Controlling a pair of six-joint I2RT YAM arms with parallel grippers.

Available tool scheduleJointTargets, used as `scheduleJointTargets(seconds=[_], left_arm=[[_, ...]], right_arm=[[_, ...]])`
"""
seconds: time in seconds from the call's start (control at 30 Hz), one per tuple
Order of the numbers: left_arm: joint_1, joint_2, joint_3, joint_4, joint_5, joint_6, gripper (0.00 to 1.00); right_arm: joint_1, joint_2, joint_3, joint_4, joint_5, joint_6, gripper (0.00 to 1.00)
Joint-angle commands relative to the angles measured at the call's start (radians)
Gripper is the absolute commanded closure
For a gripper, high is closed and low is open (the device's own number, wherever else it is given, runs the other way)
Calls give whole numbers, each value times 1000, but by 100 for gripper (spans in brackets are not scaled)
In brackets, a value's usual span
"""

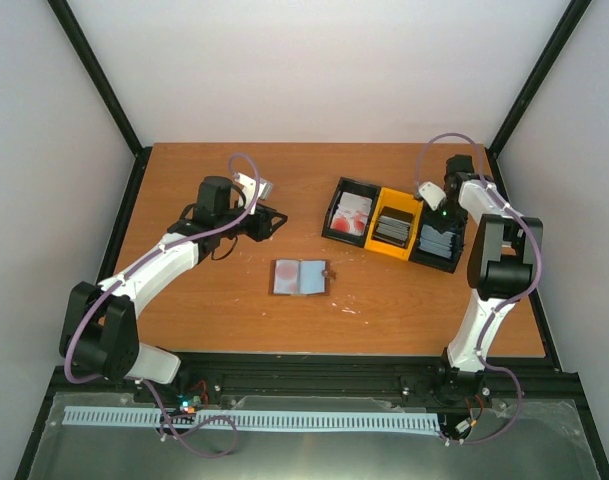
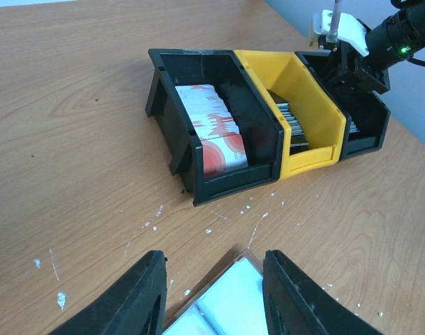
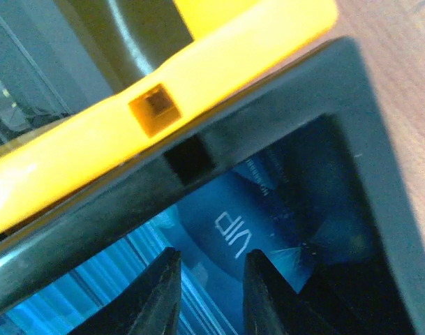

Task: Put the credit cards into the card holder
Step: Adjust the storage box at the center of the board.

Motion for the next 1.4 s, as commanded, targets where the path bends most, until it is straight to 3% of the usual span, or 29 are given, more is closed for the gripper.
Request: scheduleJointTargets(seconds=[0.0, 0.2, 0.37, 0.63, 0.87, 1.37], left_arm=[[4, 2, 19, 10, 17, -8, 60], [4, 23, 44, 4, 7, -16, 60], [4, 35, 48, 16, 5, -21, 60], [4, 36, 37, 23, 15, -14, 60], [4, 30, 24, 26, 16, -16, 60], [5, 29, 13, 32, 5, -11, 60]], right_arm=[[-12, 7, 22, -55, -25, -18, 73], [-24, -22, 11, 2, -61, 64, 71], [-22, -141, -72, 87, -142, 152, 70], [45, -267, -239, 59, -132, 88, 70], [47, -274, -269, 125, 48, 150, 68], [123, -263, -287, 66, -125, 92, 68]])
